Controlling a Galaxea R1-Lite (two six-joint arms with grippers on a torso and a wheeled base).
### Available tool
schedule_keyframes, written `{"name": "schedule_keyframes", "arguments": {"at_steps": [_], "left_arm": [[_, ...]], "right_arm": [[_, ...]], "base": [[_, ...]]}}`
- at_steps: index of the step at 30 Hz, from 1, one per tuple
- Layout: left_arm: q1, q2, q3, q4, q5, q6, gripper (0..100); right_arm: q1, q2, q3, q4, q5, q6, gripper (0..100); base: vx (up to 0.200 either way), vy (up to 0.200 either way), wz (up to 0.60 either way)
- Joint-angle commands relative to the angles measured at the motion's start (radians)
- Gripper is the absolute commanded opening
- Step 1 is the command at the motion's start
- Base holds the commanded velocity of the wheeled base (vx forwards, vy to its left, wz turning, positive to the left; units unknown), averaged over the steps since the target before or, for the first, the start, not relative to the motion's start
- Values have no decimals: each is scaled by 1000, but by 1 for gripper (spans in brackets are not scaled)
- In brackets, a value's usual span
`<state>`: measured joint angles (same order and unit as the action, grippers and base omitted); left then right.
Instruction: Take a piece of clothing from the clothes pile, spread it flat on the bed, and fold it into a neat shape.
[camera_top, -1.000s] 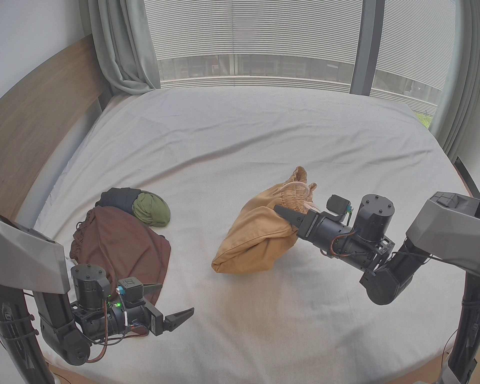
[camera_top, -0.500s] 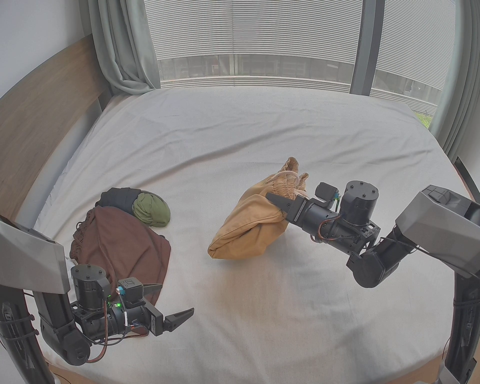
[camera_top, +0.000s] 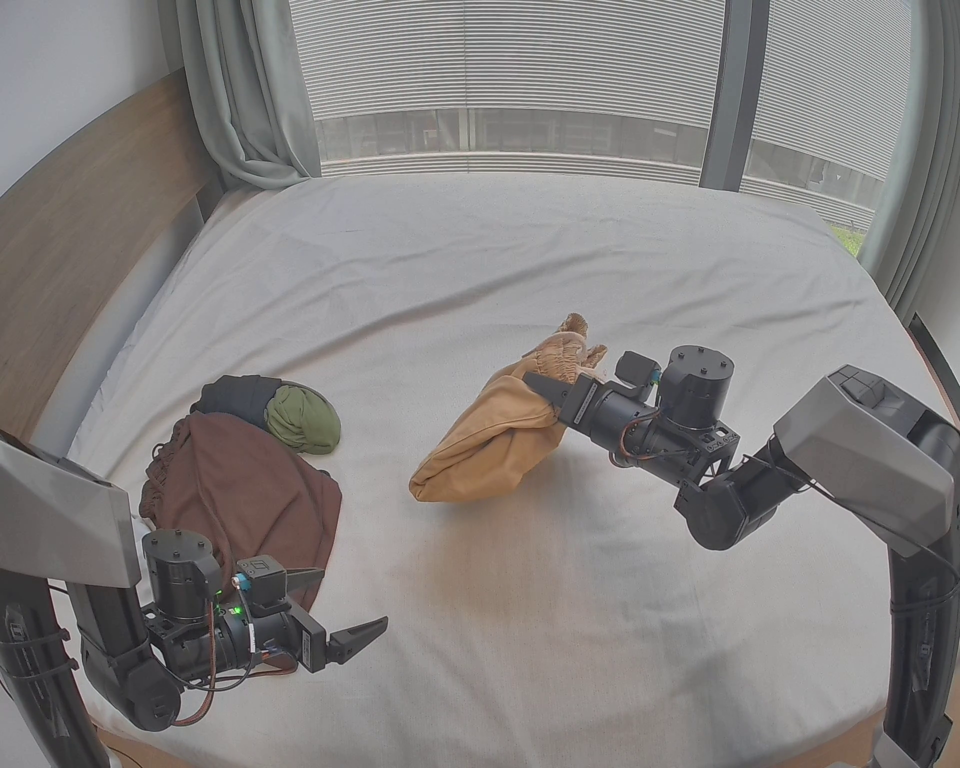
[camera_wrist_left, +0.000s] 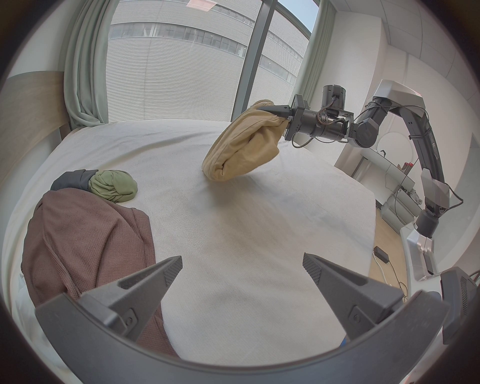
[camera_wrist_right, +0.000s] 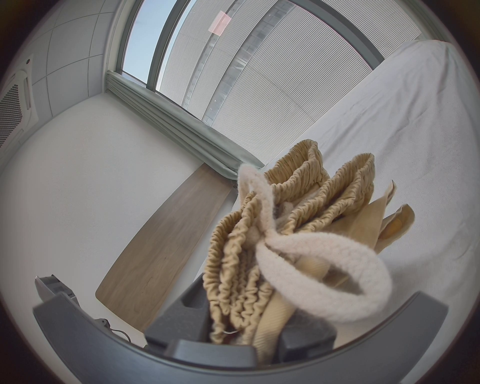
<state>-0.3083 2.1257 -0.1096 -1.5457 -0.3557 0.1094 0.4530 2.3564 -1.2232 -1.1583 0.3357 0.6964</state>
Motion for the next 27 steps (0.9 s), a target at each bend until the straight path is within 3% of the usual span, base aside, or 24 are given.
{"name": "schedule_keyframes", "arguments": {"at_steps": [1, 27], "left_arm": [[0, 2, -1, -1, 0, 0, 100], [0, 6, 1, -1, -3, 0, 100]], "right_arm": [[-10, 7, -50, 26, 0, -1, 0], [-22, 61, -199, 131, -1, -12, 0]], "base": [[0, 0, 0], [0, 0, 0]]}}
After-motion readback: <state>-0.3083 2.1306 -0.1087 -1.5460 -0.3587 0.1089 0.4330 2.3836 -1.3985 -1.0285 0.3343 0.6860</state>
